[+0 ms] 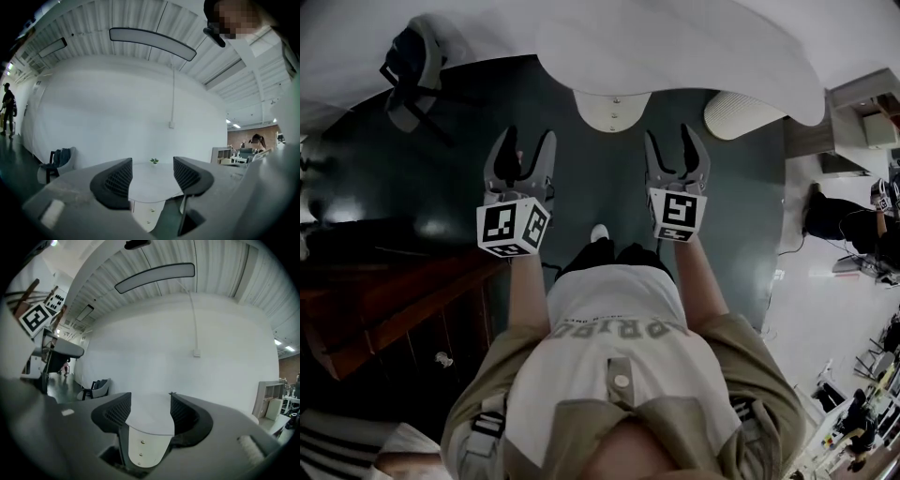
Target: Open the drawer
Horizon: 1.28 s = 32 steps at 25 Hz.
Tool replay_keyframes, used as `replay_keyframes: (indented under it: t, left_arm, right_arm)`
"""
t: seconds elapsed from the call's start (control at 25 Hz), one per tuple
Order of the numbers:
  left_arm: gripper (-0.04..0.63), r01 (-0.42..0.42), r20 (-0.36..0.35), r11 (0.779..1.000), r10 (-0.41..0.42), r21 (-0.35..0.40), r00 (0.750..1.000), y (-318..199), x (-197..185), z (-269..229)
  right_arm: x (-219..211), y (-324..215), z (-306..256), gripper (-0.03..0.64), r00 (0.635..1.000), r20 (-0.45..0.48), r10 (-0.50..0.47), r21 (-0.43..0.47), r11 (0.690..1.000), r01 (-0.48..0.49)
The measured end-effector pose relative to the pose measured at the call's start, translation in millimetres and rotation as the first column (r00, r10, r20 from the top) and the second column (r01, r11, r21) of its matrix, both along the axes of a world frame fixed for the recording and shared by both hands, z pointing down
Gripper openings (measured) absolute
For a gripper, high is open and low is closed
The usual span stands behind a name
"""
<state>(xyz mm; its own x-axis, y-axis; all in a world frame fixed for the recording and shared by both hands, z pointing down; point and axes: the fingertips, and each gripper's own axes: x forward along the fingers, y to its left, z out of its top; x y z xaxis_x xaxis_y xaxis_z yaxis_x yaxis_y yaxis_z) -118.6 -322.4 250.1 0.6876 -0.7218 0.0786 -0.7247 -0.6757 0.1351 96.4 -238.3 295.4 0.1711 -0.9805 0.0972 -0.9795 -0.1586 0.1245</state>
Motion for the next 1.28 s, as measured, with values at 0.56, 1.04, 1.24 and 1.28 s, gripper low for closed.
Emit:
replay_keyframes:
  t: [0.56,1.04,1.24,1.28]
  left_arm:
    - [0.276,0.018,0.034,0.999,-0.016,-0.041,0.999,18.6,25.2,23.0]
    - [0.282,0.034,0.007,0.998,-0.033,-0.054,0.999,12.8,38.6,108.9]
    - [0.282,0.031,-0.022,0.998,-0.032,-0.057,0.999,5.9,38.7,161.3]
    - [0.282,0.030,-0.023,0.998,-0.031,-0.055,0.999,4.7,37.9,171.2]
  right_arm:
    - [38.0,-33.8,100.6,0.267,0.997,0.072,0.028,-0.145,0.989,-0.017]
    - [44.6,-98.5,230.9,0.267,0.994,0.113,0.006,-0.195,0.981,0.017]
    - [49.4,-130.5,310.6,0.267,0.992,0.127,0.015,-0.228,0.973,0.014]
    - [51.6,-136.4,325.4,0.267,0.991,0.132,0.024,-0.234,0.972,0.007]
